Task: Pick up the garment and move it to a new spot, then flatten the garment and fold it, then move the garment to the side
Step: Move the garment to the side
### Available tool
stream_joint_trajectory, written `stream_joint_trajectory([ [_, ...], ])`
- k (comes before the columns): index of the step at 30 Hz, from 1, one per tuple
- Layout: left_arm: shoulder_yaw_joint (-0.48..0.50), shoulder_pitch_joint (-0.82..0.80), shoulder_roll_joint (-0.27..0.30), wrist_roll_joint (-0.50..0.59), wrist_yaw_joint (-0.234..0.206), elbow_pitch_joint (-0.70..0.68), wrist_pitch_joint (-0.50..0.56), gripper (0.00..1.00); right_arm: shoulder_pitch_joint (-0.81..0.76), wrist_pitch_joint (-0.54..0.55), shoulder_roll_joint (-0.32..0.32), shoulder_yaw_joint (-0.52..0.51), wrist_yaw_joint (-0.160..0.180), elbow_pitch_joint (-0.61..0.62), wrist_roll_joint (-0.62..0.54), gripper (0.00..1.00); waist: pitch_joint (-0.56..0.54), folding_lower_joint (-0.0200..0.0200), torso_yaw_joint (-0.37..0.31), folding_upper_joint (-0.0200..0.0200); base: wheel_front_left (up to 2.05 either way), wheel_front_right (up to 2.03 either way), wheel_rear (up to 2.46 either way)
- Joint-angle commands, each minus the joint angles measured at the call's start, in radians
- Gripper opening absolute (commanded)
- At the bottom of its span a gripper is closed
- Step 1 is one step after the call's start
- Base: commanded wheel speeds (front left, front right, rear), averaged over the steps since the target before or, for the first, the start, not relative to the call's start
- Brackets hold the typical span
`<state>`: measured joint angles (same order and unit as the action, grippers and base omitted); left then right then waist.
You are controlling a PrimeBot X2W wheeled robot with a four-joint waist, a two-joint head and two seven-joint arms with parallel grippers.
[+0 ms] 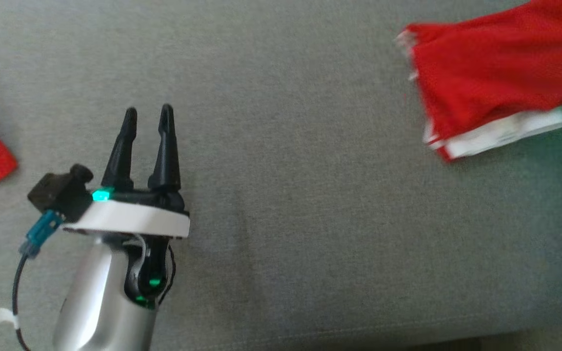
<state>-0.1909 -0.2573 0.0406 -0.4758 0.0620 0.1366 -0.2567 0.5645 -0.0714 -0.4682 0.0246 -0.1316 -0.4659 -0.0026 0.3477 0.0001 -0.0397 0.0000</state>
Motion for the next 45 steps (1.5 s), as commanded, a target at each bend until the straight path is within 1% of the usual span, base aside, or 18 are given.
stream_joint_trajectory([
  [1, 0.021, -0.038, 0.01, 0.012, 0.007, -0.03, -0.005, 1.0, 0.019, 0.007, -0.056, -0.003, 0.001, 0.03, 0.012, 0.0, 0.043, -0.0001, -0.03, 0.0, 0.0, 0.0, 0.0],
  [3, 0.018, -0.055, 0.01, 0.015, 0.01, -0.029, -0.005, 1.0, 0.031, 0.023, -0.098, -0.035, 0.001, 0.022, 0.03, 0.0, 0.06, -0.0001, -0.035, 0.0, 0.0, 0.0, 0.0],
  [4, 0.017, -0.069, 0.01, 0.017, 0.012, -0.028, -0.005, 1.0, 0.036, 0.049, -0.127, -0.075, 0.001, 0.013, 0.029, 0.0, 0.074, -0.0001, -0.038, 0.0, 0.0, 0.0, 0.0],
  [5, 0.016, -0.074, 0.01, 0.017, 0.013, -0.028, -0.005, 1.0, 0.038, 0.061, -0.133, -0.096, 0.001, 0.01, 0.031, 0.0, 0.077, -0.0001, -0.039, 0.0, 0.0, 0.0, 0.0],
  [8, 0.015, -0.079, 0.01, 0.016, 0.015, -0.028, -0.005, 1.0, 0.04, 0.086, -0.123, -0.147, 0.001, 0.018, 0.052, 0.0, 0.084, -0.0001, -0.04, 0.0, 0.0, 0.0, 0.0],
  [11, -0.008, -0.081, 0.01, 0.056, 0.027, -0.018, -0.005, 1.0, 0.035, 0.097, -0.122, -0.164, 0.001, 0.038, 0.048, 0.0, 0.091, -0.0001, -0.039, 0.0, 0.0, 0.0, 0.0],
  [15, -0.014, -0.078, 0.01, 0.053, 0.033, -0.016, -0.005, 1.0, 0.024, 0.1, -0.117, -0.173, 0.001, 0.055, 0.043, 0.0, 0.091, -0.0001, -0.037, 0.0, 0.0, 0.0, 0.0],
  [16, -0.012, -0.077, 0.01, 0.048, 0.032, -0.016, -0.005, 1.0, 0.021, 0.1, -0.112, -0.175, 0.001, 0.059, 0.049, 0.34, 0.09, -0.0001, -0.037, 0.0, 0.0, 0.0, 0.0],
  [17, -0.008, -0.075, 0.01, 0.039, 0.029, -0.016, -0.005, 1.0, 0.018, 0.103, -0.104, -0.178, 0.001, 0.063, 0.061, 0.46, 0.089, -0.0001, -0.037, 0.0, 0.0, 0.0, 0.0],
  [18, -0.005, -0.074, 0.01, 0.033, 0.028, -0.016, -0.005, 1.0, 0.015, 0.106, -0.101, -0.178, 0.001, 0.066, 0.073, 0.75, 0.087, -0.0001, -0.036, 0.0, 0.0, 0.0, 0.0],
  [19, -0.004, -0.074, 0.01, 0.03, 0.027, -0.015, -0.005, 1.0, 0.011, 0.11, -0.102, -0.175, 0.001, 0.067, 0.083, 0.98, 0.085, -0.0001, -0.036, 0.0, 0.0, 0.0, 0.0],
  [20, -0.003, -0.074, 0.01, 0.029, 0.028, -0.014, -0.005, 1.0, 0.009, 0.113, -0.103, -0.174, 0.001, 0.068, 0.093, 1.0, 0.082, -0.0001, -0.036, 0.0, 0.0, 0.0, 0.0],
  [27, 0.008, -0.065, 0.01, 0.017, 0.027, -0.007, -0.005, 1.0, 0.005, 0.113, -0.067, -0.142, 0.001, 0.129, 0.13, 1.0, 0.029, -0.0001, -0.028, 0.0, 0.0, 0.0, 0.0],
  [29, 0.011, -0.058, 0.01, 0.011, 0.026, -0.008, -0.005, 1.0, 0.01, 0.11, -0.043, -0.125, 0.001, 0.156, 0.14, 1.0, 0.003, -0.0001, -0.023, 0.0, 0.0, 0.0, 0.0],
  [33, 0.026, -0.033, 0.01, -0.001, 0.019, -0.01, -0.005, 1.0, 0.009, 0.095, 0.025, -0.08, 0.001, 0.219, 0.16, 1.0, -0.059, -0.0001, -0.007, 0.0, 0.0, 0.0, 0.0],
  [36, 0.04, -0.008, 0.01, -0.004, 0.014, -0.012, -0.005, 1.0, -0.011, 0.069, 0.093, -0.051, 0.001, 0.264, 0.182, 1.0, -0.106, -0.0001, 0.01, 0.0, 0.0, 0.0, 0.0],
  [42, 0.036, 0.052, 0.01, 0.003, 0.011, -0.007, -0.005, 1.0, -0.116, -0.002, 0.2, 0.032, 0.001, 0.312, 0.187, 1.0, -0.192, -0.0001, 0.048, 0.0, 0.0, 0.0, 0.0],
  [45, 0.039, 0.086, 0.01, 0.023, 0.005, -0.009, -0.005, 1.0, -0.18, -0.044, 0.26, 0.048, 0.001, 0.317, 0.199, 1.0, -0.228, -0.0001, 0.059, 0.0, 0.0, 0.0, 0.0],
])
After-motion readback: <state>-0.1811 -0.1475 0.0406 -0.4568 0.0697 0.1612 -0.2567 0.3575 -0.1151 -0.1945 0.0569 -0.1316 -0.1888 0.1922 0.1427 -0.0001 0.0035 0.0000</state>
